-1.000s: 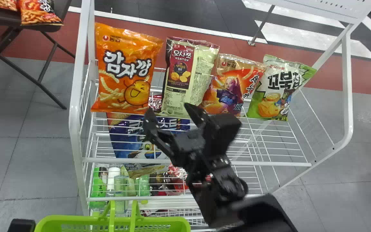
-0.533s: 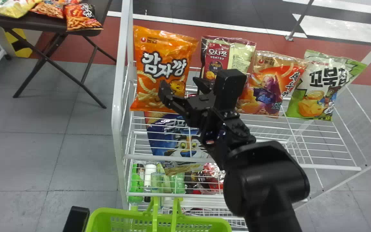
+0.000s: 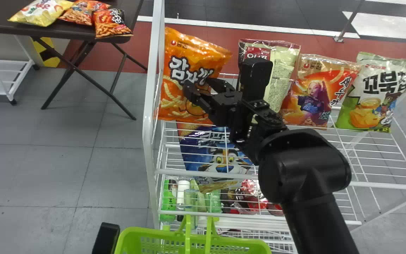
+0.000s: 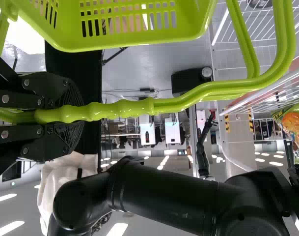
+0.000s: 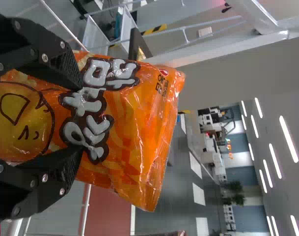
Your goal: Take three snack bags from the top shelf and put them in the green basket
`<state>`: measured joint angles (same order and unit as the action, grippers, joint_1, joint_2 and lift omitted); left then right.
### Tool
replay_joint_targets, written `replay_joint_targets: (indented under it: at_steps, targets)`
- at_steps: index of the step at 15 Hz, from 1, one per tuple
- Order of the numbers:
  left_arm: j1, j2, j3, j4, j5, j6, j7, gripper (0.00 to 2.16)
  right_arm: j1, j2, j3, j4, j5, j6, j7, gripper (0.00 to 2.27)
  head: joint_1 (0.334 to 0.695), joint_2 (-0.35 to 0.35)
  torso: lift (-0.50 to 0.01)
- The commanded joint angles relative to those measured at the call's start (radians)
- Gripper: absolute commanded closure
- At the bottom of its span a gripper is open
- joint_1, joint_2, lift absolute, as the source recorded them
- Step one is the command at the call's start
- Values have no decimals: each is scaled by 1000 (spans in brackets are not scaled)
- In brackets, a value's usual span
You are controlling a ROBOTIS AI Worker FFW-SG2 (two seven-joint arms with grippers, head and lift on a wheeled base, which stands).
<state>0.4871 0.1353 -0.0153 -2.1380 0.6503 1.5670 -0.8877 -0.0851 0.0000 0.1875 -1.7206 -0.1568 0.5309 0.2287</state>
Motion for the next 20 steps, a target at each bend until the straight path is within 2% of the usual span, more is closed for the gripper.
replay_joint_targets:
  at_steps: [1, 5, 9, 13, 15, 17, 20]
  targets:
    - [-2, -2, -2, 1, -3, 4, 3, 1544, 27, 1, -8, -34, -6, 54, 18, 2051, 695, -93, -28]
    - [-2, -2, 3, -3, -1, 4, 0, 1544, 153, 1, -13, -237, 16, 64, 17, 2115, 695, -97, -28]
    - [-2, -2, 8, -13, -1, 4, 0, 1544, 329, 1, -36, -482, 100, 61, 9, 2115, 695, -112, -28]
    - [-9, -2, 29, -30, 5, 4, -4, 1544, 567, 1, -146, -789, 121, 205, 18, 2111, 695, -193, -28]
    - [-12, -3, 40, -37, 8, 4, -4, 1544, 706, 1, -214, -896, 128, 220, 27, 2111, 695, -279, -28]
    - [-15, -8, 51, -39, 11, 4, -2, 1544, 800, 1, -267, -979, 115, 346, 66, 2111, 695, -345, -28]
    - [-15, -20, 49, -37, 15, 4, 7, 1544, 936, 1, -359, -1042, 46, 429, 161, 2111, 695, -350, -28]
